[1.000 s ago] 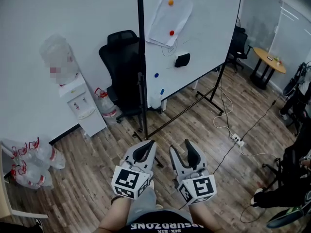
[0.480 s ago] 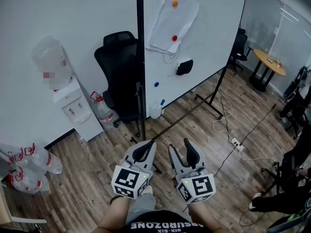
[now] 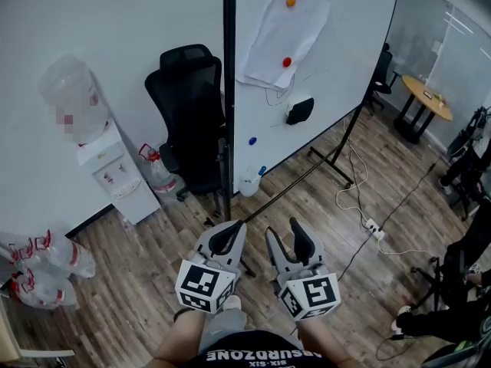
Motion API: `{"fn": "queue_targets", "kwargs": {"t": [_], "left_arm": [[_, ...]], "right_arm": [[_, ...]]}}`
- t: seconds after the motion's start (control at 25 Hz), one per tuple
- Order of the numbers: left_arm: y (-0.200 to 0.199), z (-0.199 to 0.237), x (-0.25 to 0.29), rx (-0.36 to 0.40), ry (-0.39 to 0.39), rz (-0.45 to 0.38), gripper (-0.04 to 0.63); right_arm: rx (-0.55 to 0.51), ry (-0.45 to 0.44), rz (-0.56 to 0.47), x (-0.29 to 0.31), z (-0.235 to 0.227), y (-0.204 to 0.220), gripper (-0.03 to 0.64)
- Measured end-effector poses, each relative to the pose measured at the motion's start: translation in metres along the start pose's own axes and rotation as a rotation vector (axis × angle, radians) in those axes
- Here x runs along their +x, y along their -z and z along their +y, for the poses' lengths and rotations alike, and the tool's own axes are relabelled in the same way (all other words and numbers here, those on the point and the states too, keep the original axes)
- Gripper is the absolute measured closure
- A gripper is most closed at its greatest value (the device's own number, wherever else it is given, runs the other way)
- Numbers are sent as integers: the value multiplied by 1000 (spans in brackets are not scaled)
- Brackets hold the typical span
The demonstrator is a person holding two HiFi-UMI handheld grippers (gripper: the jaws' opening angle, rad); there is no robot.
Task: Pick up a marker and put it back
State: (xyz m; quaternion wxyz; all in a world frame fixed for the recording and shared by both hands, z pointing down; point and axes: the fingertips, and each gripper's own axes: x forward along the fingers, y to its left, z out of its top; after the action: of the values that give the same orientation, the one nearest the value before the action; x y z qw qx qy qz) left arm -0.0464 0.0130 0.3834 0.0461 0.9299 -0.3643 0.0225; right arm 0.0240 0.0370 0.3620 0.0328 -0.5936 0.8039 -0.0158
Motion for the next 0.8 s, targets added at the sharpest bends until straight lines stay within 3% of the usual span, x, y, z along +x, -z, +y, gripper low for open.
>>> {"fn": "queue_targets", "kwargs": {"t": [0.8], "left_arm": [[22, 65, 61, -26, 97, 57, 588]], "right_arm": [[5, 79, 60, 87, -27, 28, 423]]}}
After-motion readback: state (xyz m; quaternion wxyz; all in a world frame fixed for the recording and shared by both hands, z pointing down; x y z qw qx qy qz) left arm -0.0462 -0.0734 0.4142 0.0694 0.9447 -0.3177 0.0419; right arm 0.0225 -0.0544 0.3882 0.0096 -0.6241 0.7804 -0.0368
